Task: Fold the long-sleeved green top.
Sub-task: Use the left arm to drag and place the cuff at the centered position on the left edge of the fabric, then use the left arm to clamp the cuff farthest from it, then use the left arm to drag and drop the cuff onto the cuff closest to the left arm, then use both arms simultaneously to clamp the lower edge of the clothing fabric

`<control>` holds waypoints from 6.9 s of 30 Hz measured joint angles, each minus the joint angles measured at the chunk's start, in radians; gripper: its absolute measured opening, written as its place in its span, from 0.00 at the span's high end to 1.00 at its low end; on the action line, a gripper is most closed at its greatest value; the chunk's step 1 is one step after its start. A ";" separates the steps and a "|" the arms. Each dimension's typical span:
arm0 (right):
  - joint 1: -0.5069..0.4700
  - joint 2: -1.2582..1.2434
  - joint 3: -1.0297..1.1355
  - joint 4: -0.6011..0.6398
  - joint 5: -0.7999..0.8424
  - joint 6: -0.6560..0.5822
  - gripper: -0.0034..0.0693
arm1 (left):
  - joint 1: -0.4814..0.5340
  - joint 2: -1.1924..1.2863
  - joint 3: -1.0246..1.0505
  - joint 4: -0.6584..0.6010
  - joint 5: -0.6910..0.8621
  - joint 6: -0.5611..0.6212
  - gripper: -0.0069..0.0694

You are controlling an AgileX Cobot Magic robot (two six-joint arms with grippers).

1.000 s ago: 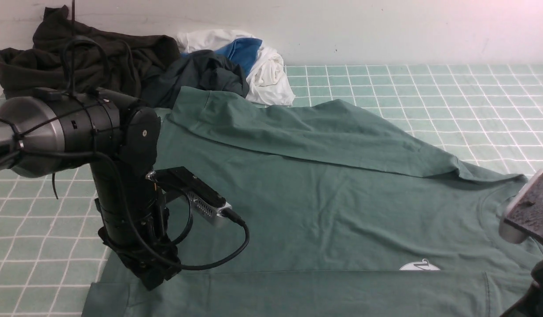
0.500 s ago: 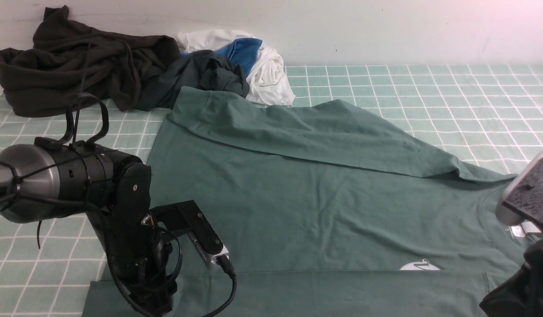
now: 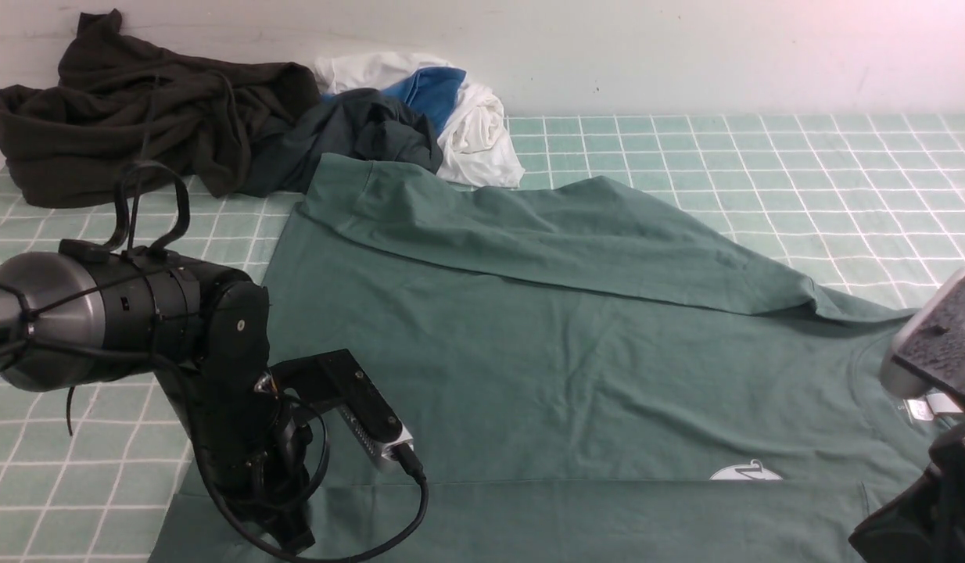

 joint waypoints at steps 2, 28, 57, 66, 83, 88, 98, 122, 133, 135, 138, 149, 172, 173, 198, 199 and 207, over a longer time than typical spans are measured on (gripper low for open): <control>0.000 0.000 0.000 -0.005 -0.012 0.000 0.98 | 0.000 -0.033 -0.055 -0.004 0.050 0.000 0.91; -0.009 0.000 0.000 -0.387 -0.086 0.425 0.98 | 0.012 0.395 -0.901 0.098 0.297 -0.153 0.82; -0.317 0.228 0.000 -0.060 -0.268 0.255 0.88 | 0.243 0.559 -1.047 0.033 -0.088 -0.654 0.28; -0.317 0.230 0.000 -0.058 -0.290 0.250 0.88 | 0.268 0.694 -1.130 -0.003 -0.233 -0.678 0.28; -0.317 0.230 0.000 -0.054 -0.301 0.247 0.88 | 0.266 0.753 -1.154 -0.189 -0.282 -0.360 0.86; -0.317 0.230 0.000 -0.049 -0.301 0.245 0.88 | 0.266 0.691 -1.154 -0.220 -0.228 -0.296 0.89; -0.317 0.230 0.000 -0.014 -0.296 0.223 0.88 | 0.264 0.532 -1.154 -0.222 0.051 -0.287 0.89; -0.124 0.127 -0.001 0.096 -0.122 0.015 0.88 | 0.262 -0.308 0.034 -0.260 -0.009 -0.264 0.89; 0.023 0.084 -0.014 0.072 0.089 0.018 0.88 | 0.261 -0.289 0.106 -0.261 -0.038 -0.087 0.42; 0.071 0.044 -0.019 0.072 0.097 0.031 0.88 | 0.241 -0.289 0.090 -0.244 0.049 -0.070 0.27; 0.109 -0.007 -0.020 0.072 0.101 0.032 0.88 | 0.143 -0.298 0.090 -0.188 0.144 -0.059 0.21; 0.124 -0.050 -0.020 0.067 0.108 0.033 0.88 | -0.243 -0.302 0.380 0.173 0.006 -0.045 0.33; 0.125 -0.050 -0.020 0.067 0.108 0.032 0.88 | -0.247 -0.307 0.413 0.325 -0.129 -0.268 0.44; 0.125 -0.050 -0.020 0.067 0.108 0.032 0.88 | -0.247 -0.307 0.404 0.324 -0.111 -0.275 0.44; 0.125 -0.050 -0.020 0.053 0.108 0.027 0.88 | -0.247 -0.199 0.324 0.360 -0.029 -0.385 0.86; 0.125 -0.050 -0.020 0.046 0.108 0.021 0.88 | -0.247 -0.199 0.317 0.360 -0.024 -0.397 0.88; 0.125 -0.040 -0.020 -0.018 0.108 -0.132 0.81 | -0.247 -0.238 0.233 0.356 0.157 -0.450 0.90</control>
